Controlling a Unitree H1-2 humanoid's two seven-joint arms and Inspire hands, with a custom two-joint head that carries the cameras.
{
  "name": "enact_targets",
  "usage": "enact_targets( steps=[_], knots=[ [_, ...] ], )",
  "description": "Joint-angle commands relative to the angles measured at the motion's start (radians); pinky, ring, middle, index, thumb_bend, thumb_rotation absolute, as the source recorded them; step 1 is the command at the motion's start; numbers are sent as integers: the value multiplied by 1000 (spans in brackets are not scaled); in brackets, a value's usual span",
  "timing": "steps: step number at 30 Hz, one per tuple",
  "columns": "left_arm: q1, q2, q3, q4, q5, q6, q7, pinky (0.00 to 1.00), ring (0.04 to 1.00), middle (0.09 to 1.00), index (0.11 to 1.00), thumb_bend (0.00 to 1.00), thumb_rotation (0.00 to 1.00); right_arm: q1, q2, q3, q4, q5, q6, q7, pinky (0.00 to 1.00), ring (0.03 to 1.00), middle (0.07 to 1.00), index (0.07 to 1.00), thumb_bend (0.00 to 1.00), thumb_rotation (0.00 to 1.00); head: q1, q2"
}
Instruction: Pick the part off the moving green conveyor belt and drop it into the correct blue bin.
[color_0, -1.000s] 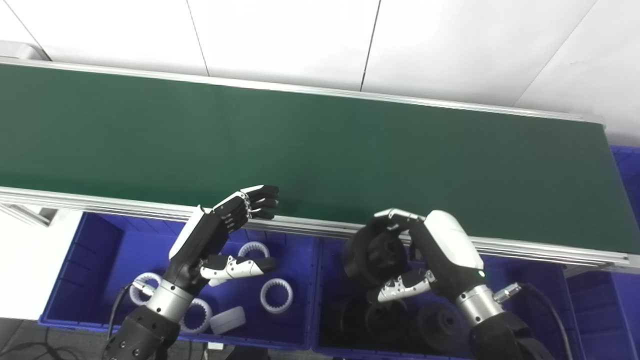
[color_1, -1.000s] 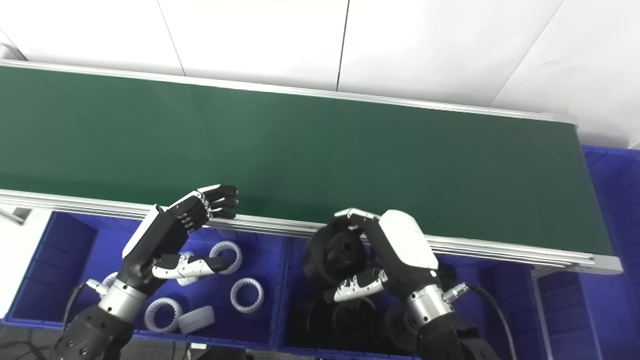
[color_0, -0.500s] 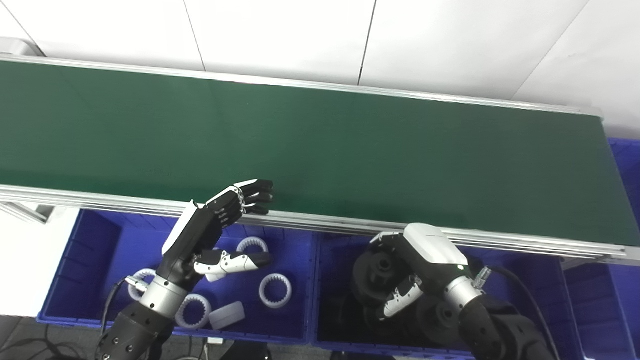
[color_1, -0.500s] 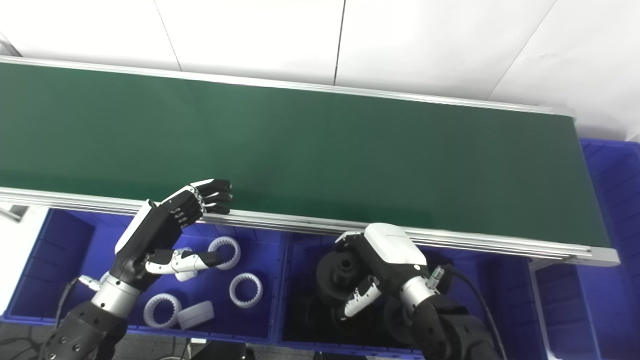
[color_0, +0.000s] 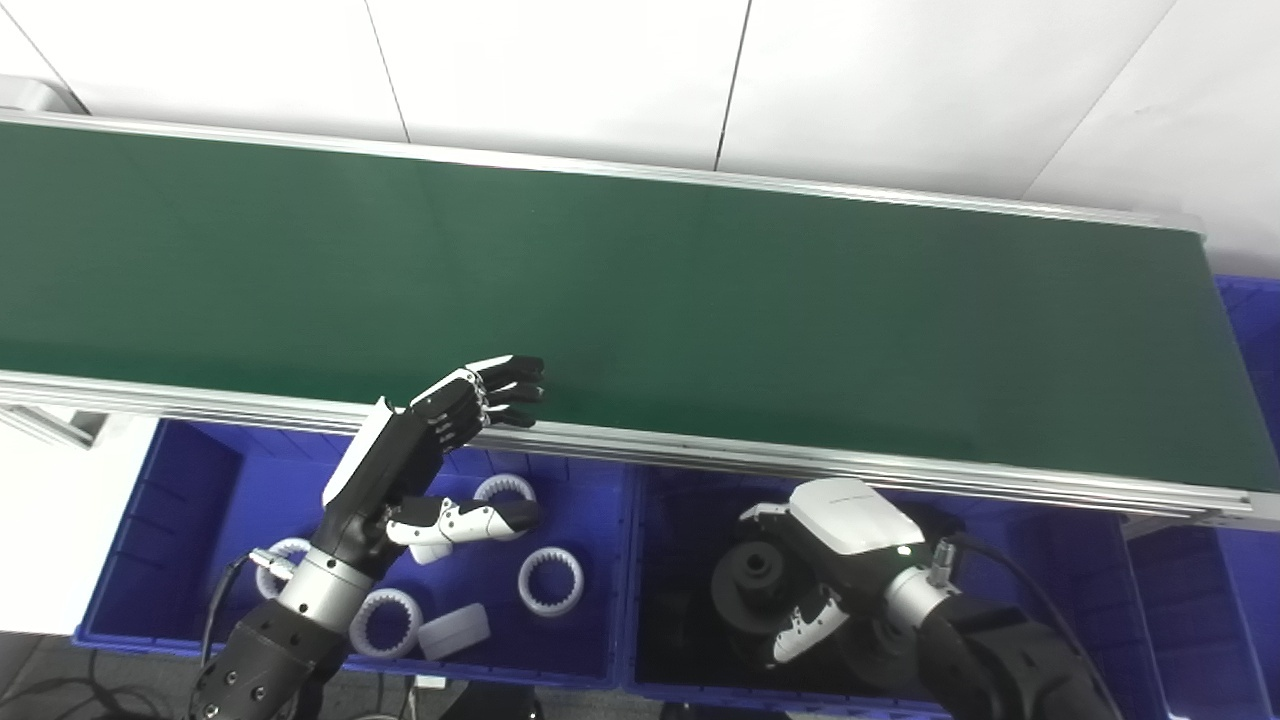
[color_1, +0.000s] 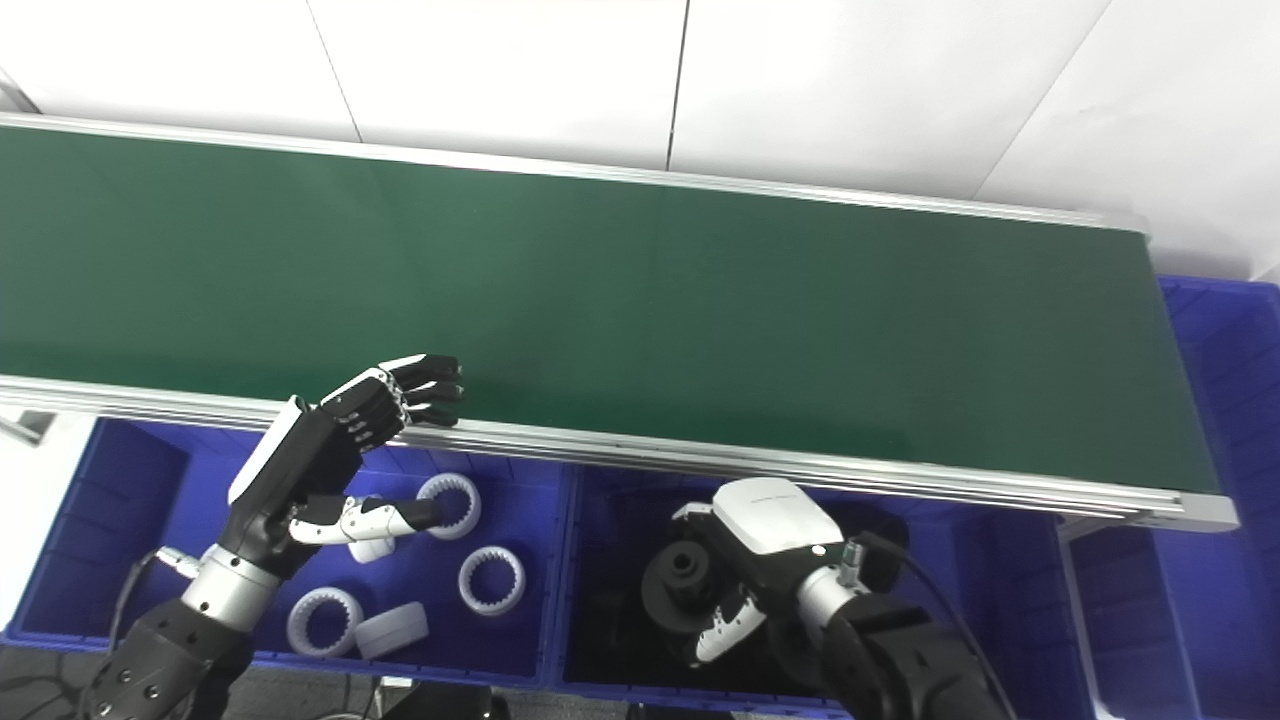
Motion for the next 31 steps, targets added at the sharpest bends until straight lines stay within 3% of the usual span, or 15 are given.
enact_targets(
  steps=[1, 7, 14, 16, 23, 31],
  knots=[
    [-1, 7, 3, -23, -4, -19, -3, 706, 779, 819, 787, 749, 279, 33, 32, -35, -59, 70, -71, -134, 837, 906, 903, 855, 755, 412, 2, -2],
    [5, 13, 7, -28, -6, -5, -5, 714, 777, 819, 787, 758, 284, 102, 104, -89, -153, 184, -81, -243, 871, 954, 957, 896, 774, 485, 6, -9],
    [18, 20, 6, -36, -1, 18, -3, 729, 782, 825, 793, 774, 294, 168, 177, -109, -211, 340, -83, -304, 813, 890, 910, 887, 780, 493, 15, -24],
    [17, 24, 5, -24, -4, 2, -6, 731, 787, 827, 797, 772, 301, 189, 204, -115, -207, 413, -87, -320, 791, 880, 902, 885, 784, 476, 19, -29],
    [22, 32, 13, -11, 0, -3, -5, 743, 802, 840, 804, 776, 308, 239, 255, -116, -65, 600, -226, -414, 807, 881, 907, 906, 811, 471, 26, -46],
    [31, 54, 28, -18, -16, -19, -16, 738, 814, 861, 819, 772, 346, 262, 277, -133, -19, 639, -213, -450, 865, 929, 954, 930, 859, 531, 33, -55]
  ],
)
